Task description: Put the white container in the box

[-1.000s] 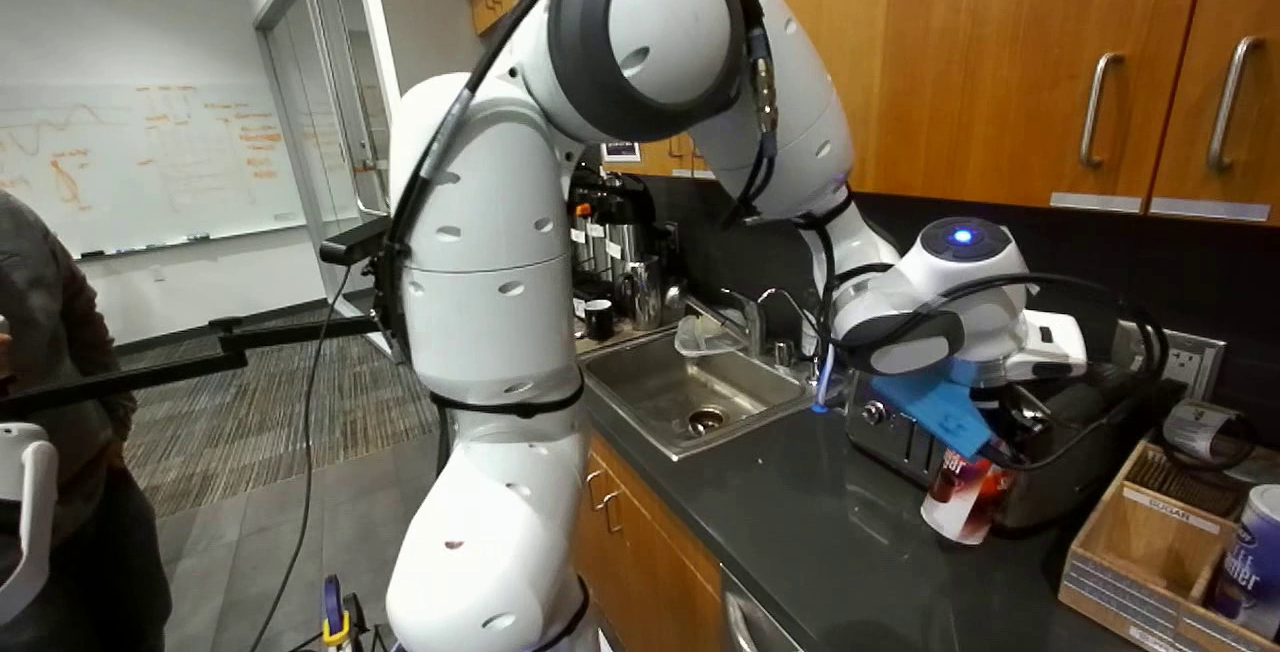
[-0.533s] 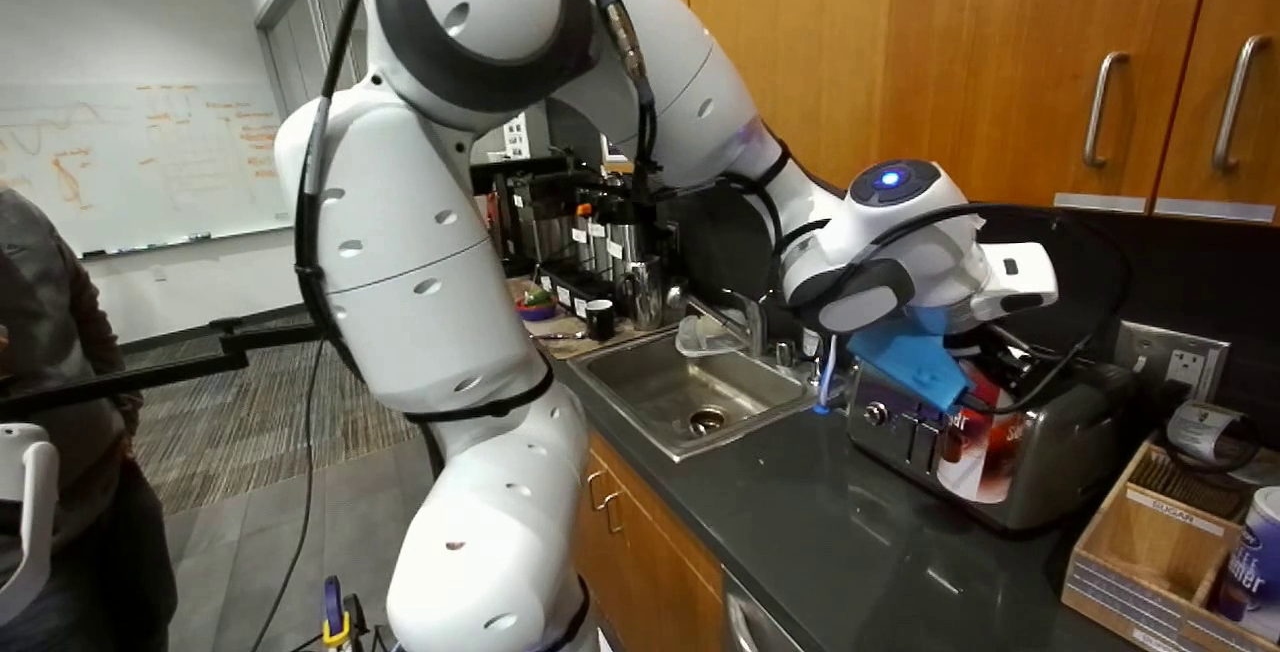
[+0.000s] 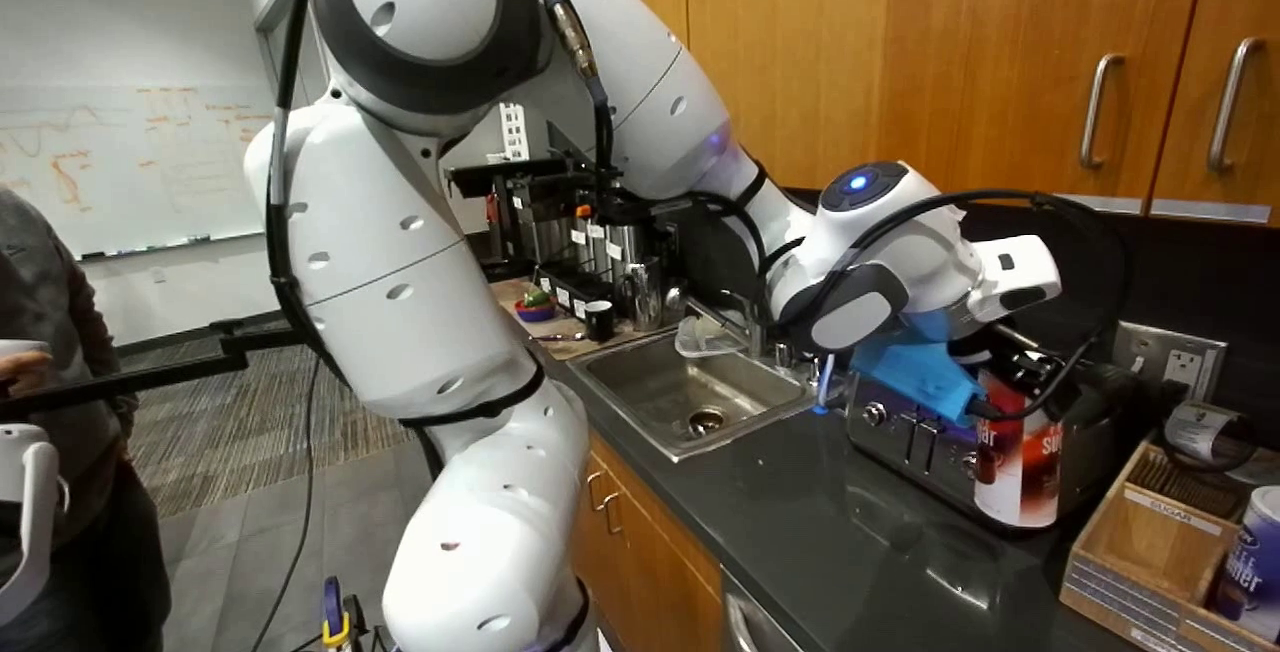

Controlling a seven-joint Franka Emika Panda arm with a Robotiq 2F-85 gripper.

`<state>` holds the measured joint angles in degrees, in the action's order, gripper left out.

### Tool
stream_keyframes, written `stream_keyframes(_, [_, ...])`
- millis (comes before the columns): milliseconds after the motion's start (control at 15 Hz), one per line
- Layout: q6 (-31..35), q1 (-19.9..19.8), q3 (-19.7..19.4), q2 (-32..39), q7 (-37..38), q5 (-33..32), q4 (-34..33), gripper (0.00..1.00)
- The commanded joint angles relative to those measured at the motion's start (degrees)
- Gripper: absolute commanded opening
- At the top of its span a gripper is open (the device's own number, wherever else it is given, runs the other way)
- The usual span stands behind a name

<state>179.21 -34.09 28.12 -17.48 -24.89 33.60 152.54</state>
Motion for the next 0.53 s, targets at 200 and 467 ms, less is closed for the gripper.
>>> stream_keyframes(200, [3.3, -5.8, 5.6, 0.9, 2.4, -3.0, -2.3, 0.61])
stream_keyframes(467, [3.8, -9.0, 8.7, 2.6, 3.9, -3.7, -4.5, 0.61])
